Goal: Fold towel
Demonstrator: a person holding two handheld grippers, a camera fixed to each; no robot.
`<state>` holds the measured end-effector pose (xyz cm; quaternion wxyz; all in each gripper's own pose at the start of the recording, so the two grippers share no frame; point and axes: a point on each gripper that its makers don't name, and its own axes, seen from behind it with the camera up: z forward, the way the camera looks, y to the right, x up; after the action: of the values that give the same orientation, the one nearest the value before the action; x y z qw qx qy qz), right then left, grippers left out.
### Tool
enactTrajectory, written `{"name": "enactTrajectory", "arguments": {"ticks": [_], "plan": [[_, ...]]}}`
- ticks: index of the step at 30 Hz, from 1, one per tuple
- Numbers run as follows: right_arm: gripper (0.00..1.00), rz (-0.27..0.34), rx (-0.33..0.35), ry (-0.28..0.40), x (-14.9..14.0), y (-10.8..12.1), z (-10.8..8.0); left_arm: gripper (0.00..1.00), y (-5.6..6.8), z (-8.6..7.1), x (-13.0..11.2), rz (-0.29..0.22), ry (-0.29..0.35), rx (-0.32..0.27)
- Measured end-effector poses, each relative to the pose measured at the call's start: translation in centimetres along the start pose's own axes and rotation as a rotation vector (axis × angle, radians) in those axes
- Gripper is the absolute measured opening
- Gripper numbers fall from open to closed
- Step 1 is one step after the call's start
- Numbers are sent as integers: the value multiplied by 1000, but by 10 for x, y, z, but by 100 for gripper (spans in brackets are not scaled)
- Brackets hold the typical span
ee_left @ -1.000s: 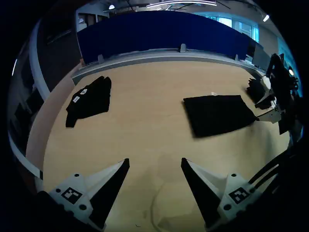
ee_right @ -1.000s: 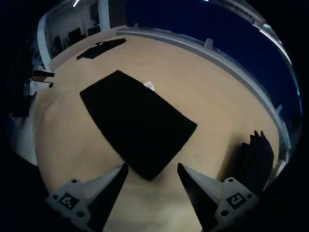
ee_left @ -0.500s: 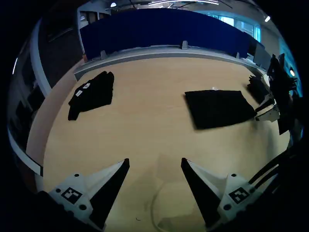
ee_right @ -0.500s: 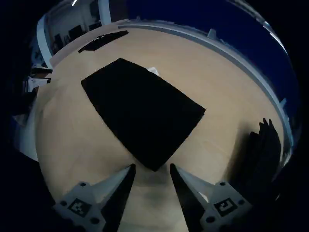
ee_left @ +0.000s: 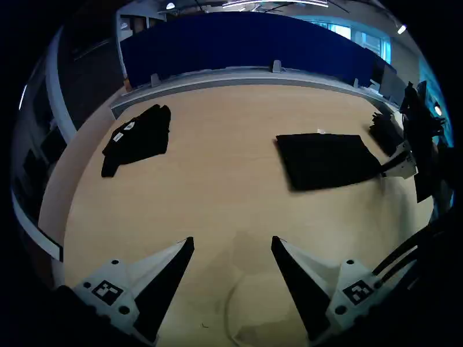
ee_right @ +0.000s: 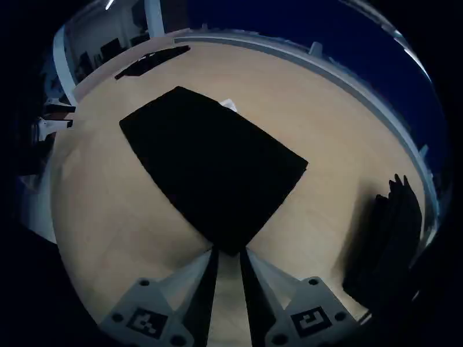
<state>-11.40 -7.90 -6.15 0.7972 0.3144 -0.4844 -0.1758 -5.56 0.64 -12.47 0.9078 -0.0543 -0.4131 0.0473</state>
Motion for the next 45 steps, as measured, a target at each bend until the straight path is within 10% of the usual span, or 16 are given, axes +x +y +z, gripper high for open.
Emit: {"name": "enactTrajectory", "arguments": {"ticks": [7,18,45], "plan": [[3,-11,-2,-3,0,1,2,100,1,1,1,2,-1,-2],[3,-36,-27,44,19,7,-6,100,0,-2,6,-6,11,-3],[2,-192,-62,203,167,-5,-24,100,-2,-15,18,-53,63,-5]]}}
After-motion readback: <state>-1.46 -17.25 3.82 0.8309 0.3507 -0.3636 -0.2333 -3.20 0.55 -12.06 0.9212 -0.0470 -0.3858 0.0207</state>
